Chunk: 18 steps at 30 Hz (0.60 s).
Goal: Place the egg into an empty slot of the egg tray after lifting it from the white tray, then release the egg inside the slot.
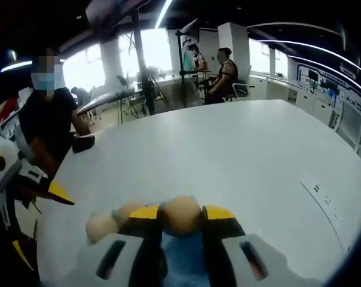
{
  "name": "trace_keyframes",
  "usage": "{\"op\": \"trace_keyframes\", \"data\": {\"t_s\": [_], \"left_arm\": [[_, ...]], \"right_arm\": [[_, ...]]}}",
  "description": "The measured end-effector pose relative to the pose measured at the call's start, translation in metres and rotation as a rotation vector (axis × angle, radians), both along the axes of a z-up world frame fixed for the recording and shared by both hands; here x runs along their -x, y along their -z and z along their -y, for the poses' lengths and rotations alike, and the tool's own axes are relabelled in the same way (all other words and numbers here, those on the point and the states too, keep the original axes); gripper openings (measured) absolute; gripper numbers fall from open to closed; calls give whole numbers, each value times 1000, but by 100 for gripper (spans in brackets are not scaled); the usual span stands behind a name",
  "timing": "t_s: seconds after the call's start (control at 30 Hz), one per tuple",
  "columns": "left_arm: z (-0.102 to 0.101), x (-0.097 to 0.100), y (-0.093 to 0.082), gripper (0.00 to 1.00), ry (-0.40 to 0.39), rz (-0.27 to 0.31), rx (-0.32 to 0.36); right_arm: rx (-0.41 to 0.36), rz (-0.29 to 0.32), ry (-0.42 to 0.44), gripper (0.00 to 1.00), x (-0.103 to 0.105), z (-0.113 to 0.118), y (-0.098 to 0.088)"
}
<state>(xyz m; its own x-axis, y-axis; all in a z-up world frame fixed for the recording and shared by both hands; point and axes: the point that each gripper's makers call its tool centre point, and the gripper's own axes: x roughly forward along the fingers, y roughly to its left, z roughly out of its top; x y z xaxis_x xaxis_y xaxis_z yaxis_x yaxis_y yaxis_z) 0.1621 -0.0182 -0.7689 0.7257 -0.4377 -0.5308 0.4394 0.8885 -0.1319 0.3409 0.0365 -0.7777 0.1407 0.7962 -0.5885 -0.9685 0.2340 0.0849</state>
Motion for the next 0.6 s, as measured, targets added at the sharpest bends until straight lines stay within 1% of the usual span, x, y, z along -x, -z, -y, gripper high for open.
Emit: {"op": "trace_keyframes", "data": {"t_s": [0.13, 0.17, 0.23, 0.43, 0.6], "left_arm": [[2, -2, 0, 100, 2, 1, 3], [2, -2, 0, 100, 2, 2, 3], [2, -2, 0, 100, 1, 1, 9], [2, -2, 1, 100, 8, -1, 5], [4, -1, 0, 100, 19, -2, -2]], "right_arm": [[26, 11, -39, 27, 2, 0, 5], [18, 19, -39, 27, 2, 0, 4], [17, 7, -34, 27, -1, -1, 5], [22, 12, -50, 27, 6, 0, 4], [14, -1, -54, 27, 8, 1, 3]]}}
